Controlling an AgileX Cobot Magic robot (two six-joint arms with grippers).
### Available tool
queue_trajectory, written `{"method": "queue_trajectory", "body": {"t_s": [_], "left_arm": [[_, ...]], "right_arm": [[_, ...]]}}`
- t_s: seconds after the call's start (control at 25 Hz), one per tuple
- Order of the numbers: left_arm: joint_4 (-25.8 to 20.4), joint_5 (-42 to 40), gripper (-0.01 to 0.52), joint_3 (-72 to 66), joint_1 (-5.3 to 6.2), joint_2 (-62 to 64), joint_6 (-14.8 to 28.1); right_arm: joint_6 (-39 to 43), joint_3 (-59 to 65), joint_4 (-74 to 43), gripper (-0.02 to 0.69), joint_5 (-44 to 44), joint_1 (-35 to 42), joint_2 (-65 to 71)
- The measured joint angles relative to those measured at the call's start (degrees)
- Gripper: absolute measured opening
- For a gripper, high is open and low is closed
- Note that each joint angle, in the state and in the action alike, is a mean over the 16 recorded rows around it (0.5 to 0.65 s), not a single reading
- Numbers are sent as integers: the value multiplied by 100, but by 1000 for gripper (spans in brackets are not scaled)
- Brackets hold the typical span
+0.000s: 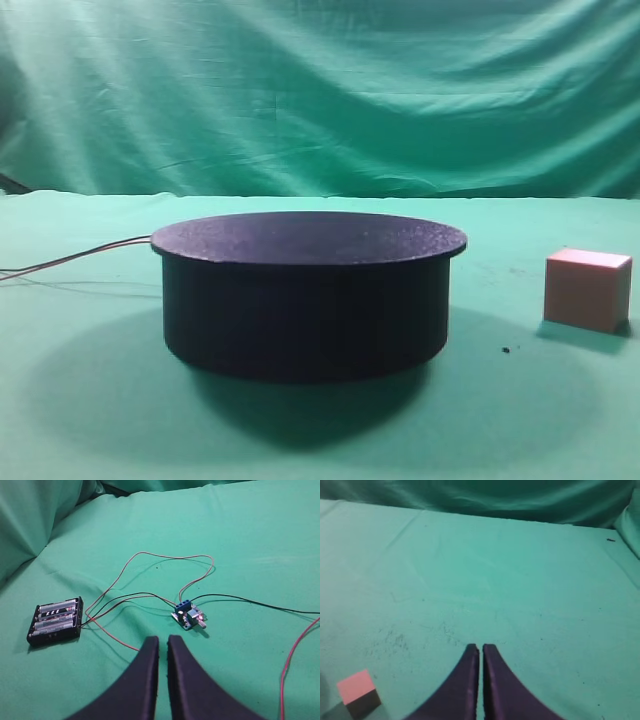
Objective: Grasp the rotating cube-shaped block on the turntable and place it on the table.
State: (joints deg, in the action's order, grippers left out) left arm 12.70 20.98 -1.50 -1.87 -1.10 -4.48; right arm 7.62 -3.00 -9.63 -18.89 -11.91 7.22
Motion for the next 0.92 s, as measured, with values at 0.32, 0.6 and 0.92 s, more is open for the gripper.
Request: {"method": "queue_trajectory", "body": {"t_s": [0.32,0.6,0.92], "left_arm": [[0,0,0,0,0,0,0],[0,0,0,0,0,0,0],[0,0,0,0,0,0,0]], "right_arm": [[6,436,118,0,-113,107,-737],[8,441,165,0,-232,124,-774],[8,441,168,0,-239,124,-774]]}}
